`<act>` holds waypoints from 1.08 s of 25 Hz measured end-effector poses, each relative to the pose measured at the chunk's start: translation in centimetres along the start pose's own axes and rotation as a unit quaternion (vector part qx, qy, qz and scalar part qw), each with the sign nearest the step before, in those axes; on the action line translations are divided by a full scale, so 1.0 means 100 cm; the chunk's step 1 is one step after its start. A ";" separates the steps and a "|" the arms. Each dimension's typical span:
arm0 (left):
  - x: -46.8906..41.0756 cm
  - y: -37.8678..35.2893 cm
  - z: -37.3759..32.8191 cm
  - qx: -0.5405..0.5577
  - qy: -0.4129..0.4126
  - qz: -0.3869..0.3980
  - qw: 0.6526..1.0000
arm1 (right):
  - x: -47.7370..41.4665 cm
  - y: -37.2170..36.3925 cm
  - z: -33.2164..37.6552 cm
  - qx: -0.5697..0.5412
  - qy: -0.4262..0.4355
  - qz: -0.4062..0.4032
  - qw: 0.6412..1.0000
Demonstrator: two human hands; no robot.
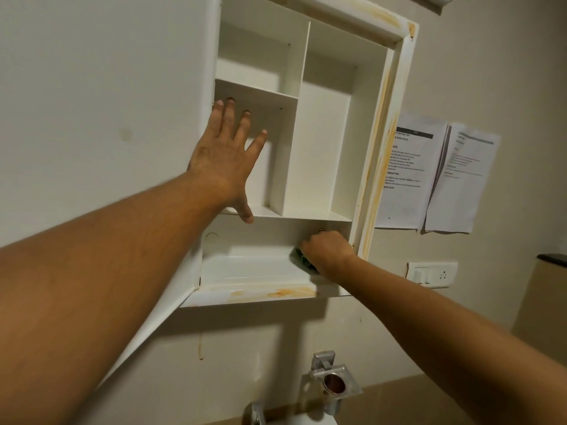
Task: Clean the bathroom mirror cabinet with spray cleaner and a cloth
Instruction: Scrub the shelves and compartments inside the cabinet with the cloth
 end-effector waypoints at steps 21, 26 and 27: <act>0.006 0.000 -0.004 0.015 0.002 -0.015 1.000 | 0.012 0.004 -0.009 -0.081 0.004 0.022 0.997; 0.009 0.001 -0.008 0.028 0.003 -0.024 0.999 | 0.038 0.037 -0.021 -0.207 0.020 0.046 0.977; 0.009 0.001 -0.009 0.028 0.004 -0.027 0.999 | 0.040 0.052 -0.015 -0.230 0.041 0.007 0.972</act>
Point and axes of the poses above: each hand's wrist, its own x-axis away from the middle knuckle, its own y-axis out of the back of the hand, z = x × y, the point moved 8 cm from there along -x, towards the middle knuckle, and after that the axes turned 10 degrees about -x, right-handed, at the moved point
